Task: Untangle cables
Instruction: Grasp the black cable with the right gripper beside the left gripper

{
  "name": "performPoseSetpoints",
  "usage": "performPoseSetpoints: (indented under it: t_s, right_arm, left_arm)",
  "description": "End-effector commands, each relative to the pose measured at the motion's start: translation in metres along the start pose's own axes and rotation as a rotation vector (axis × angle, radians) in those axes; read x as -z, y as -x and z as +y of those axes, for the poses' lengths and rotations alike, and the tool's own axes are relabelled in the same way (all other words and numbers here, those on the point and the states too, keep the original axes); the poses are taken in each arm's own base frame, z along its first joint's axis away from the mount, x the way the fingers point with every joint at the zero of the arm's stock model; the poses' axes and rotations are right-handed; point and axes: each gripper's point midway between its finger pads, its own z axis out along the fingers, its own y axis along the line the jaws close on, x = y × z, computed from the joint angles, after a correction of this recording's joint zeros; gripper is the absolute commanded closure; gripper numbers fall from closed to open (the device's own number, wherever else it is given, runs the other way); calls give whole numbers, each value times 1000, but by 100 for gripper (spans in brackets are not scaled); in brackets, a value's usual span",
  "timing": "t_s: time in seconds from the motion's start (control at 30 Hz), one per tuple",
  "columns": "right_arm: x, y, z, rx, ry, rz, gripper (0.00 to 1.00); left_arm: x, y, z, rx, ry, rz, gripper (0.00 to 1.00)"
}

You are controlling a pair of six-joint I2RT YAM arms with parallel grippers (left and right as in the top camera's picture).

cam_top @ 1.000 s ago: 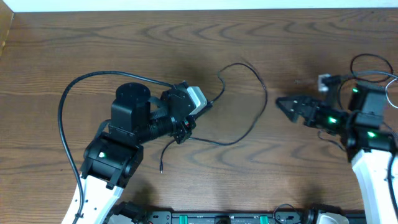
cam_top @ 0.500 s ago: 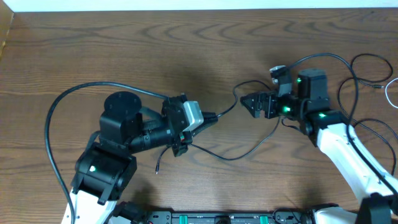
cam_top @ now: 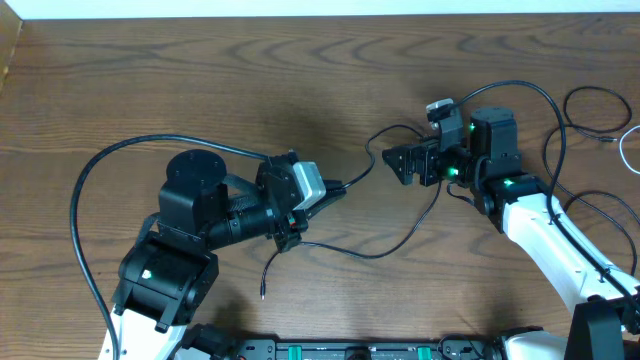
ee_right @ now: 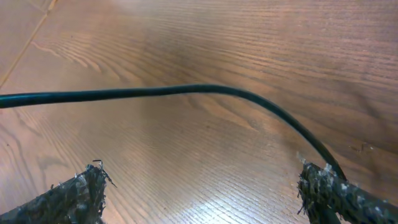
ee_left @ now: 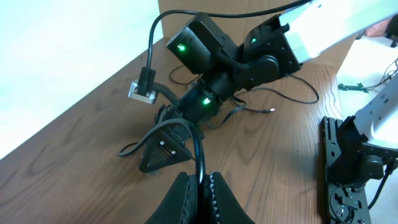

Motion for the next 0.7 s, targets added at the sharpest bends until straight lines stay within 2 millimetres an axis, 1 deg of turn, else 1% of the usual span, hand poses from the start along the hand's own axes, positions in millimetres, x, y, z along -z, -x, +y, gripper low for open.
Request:
performPoseSetpoints:
  t_s: [0.0,0.13,0.2,0.37,0.5,0.57,0.63,0.67]
  right_arm:
    - [0,0,-8,30,-53,-4,3]
    - [3,1,-36,24,-214,-15,3]
    - [5,0,-43,54,-259,-11,4]
    - [6,-7,-50,150,-292,33,7]
    - [2,-14,-63,142,-339,57,8]
    - [-2,-19,-71,135,-363,76,10]
    - [-7,-25,-78,128,-378,93,15]
    - [-11,-28,-80,125,-379,100,23]
  left_arm:
    - [3,10,-1,10,2,-17,92]
    - [3,12,-10,9,-52,-32,92]
    - [3,13,-13,9,-65,-36,92]
    - [4,15,-18,7,-96,-46,93]
    - [5,17,-24,4,-130,-57,92]
    - [5,18,-27,4,-147,-62,92]
    - [6,18,-29,4,-164,-66,93]
    - [6,18,-30,4,-167,-67,93]
